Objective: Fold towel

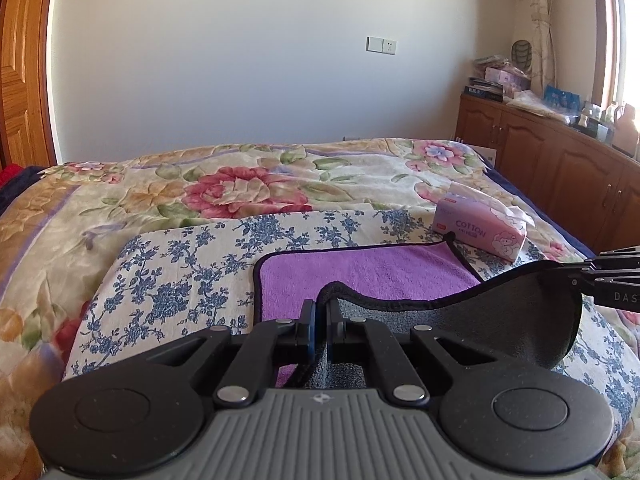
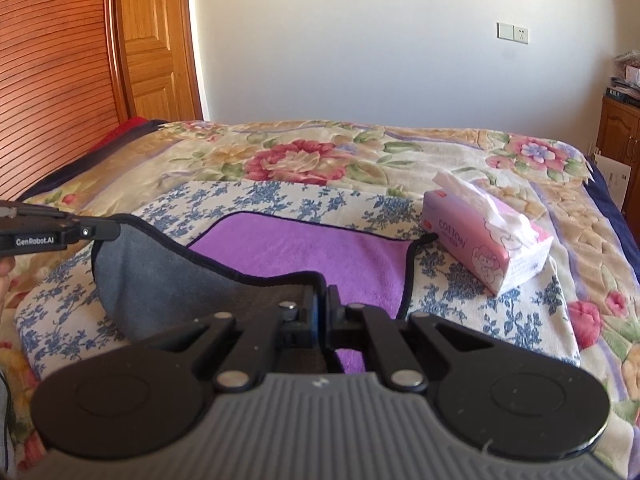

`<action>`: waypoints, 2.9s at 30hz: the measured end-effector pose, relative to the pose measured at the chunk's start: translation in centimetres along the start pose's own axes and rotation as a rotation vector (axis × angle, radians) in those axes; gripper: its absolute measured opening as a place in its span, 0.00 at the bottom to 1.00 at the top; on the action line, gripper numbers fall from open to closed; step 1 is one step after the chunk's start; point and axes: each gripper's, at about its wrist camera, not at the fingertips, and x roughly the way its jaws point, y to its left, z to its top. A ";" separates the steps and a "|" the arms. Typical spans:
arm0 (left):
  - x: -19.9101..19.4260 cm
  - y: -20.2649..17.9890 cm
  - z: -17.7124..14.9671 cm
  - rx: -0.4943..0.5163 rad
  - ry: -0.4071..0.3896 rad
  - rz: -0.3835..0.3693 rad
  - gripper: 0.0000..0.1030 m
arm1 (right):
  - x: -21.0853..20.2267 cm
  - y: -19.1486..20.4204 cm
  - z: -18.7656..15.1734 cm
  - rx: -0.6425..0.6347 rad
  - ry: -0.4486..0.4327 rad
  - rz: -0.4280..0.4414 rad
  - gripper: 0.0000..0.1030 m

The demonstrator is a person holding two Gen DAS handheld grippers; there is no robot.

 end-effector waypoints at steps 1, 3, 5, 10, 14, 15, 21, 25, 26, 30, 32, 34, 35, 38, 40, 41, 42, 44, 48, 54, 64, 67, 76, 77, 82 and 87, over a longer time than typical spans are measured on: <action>0.1 0.0 0.1 0.000 -0.001 0.001 0.06 | 0.0 0.0 0.1 -0.002 -0.005 -0.002 0.04; 0.4 0.1 0.4 0.002 -0.005 0.004 0.06 | 0.1 -0.1 0.3 -0.007 -0.015 -0.009 0.04; 0.7 0.1 0.7 0.003 -0.008 0.003 0.06 | 0.4 -0.3 0.4 -0.009 -0.020 -0.012 0.04; 1.8 0.1 1.0 0.030 -0.010 -0.003 0.06 | 1.3 -0.9 0.4 0.002 -0.020 -0.007 0.04; 2.7 0.4 1.3 0.037 -0.011 -0.008 0.06 | 2.0 -1.2 0.5 -0.002 -0.020 -0.010 0.04; 2.8 0.5 1.3 0.040 -0.011 -0.008 0.06 | 2.1 -1.2 0.5 -0.003 -0.021 -0.009 0.04; 3.6 0.7 1.8 0.045 -0.014 -0.018 0.06 | 2.8 -1.3 1.0 -0.020 -0.036 0.001 0.04; 4.0 0.6 2.1 0.059 -0.025 -0.017 0.06 | 3.3 -1.5 1.3 -0.024 -0.047 0.002 0.04; 4.2 0.6 2.2 0.065 -0.028 -0.016 0.06 | 3.5 -1.5 1.3 -0.025 -0.047 0.002 0.04; 4.9 0.8 2.6 0.069 -0.034 -0.025 0.06 | 4.0 -1.7 1.4 -0.028 -0.046 0.001 0.04; 5.4 1.0 2.7 0.068 -0.033 -0.027 0.06 | 4.5 -1.9 1.5 -0.030 -0.047 0.000 0.04; 5.9 1.2 2.8 0.069 -0.032 -0.026 0.06 | 4.8 -2.2 1.7 -0.030 -0.052 -0.002 0.04; 6.1 1.2 2.9 0.071 -0.031 -0.025 0.06 | 5.0 -2.3 1.8 -0.029 -0.054 -0.002 0.04; 6.8 1.4 3.1 0.067 -0.032 -0.027 0.06 | 5.5 -2.7 1.9 -0.029 -0.058 -0.005 0.04; 7.3 1.5 3.2 0.065 -0.034 -0.029 0.06 | 5.9 -3.0 1.9 -0.028 -0.056 -0.007 0.04; 7.5 1.5 3.3 0.065 -0.036 -0.030 0.06 | 6.1 -3.1 1.8 -0.029 -0.056 -0.010 0.04; 7.8 1.5 3.4 0.064 -0.037 -0.033 0.06 | 6.2 -3.2 1.8 -0.030 -0.056 -0.013 0.04; 8.3 1.4 3.6 0.064 -0.043 -0.035 0.06 | 6.6 -3.4 1.8 -0.029 -0.056 -0.017 0.04; 9.0 1.3 4.1 0.057 -0.055 -0.034 0.06 | 7.1 -3.6 2.1 -0.031 -0.064 -0.023 0.04; 9.8 1.4 4.5 0.051 -0.066 -0.021 0.06 | 7.8 -4.1 2.3 -0.036 -0.076 -0.040 0.04; 11.1 2.0 5.4 0.021 -0.078 0.015 0.06 | 9.1 -4.7 3.3 -0.031 -0.113 -0.049 0.04; 11.7 2.3 5.7 0.006 -0.071 0.030 0.06 | 9.5 -5.1 3.6 -0.018 -0.124 -0.052 0.04; 14.4 2.8 5.7 0.013 -0.039 0.078 0.06 | 11.8 -6.0 3.3 0.010 -0.094 -0.071 0.04; 14.8 2.9 5.6 0.005 -0.028 0.078 0.06 | 12.0 -6.1 3.2 0.012 -0.086 -0.074 0.04; 17.0 3.2 4.7 -0.004 0.039 0.083 0.06 | 13.2 -6.4 2.6 0.011 -0.035 -0.086 0.04; 17.6 3.5 4.1 0.001 0.056 0.095 0.06 | 13.7 -6.8 2.1 0.017 -0.019 -0.090 0.04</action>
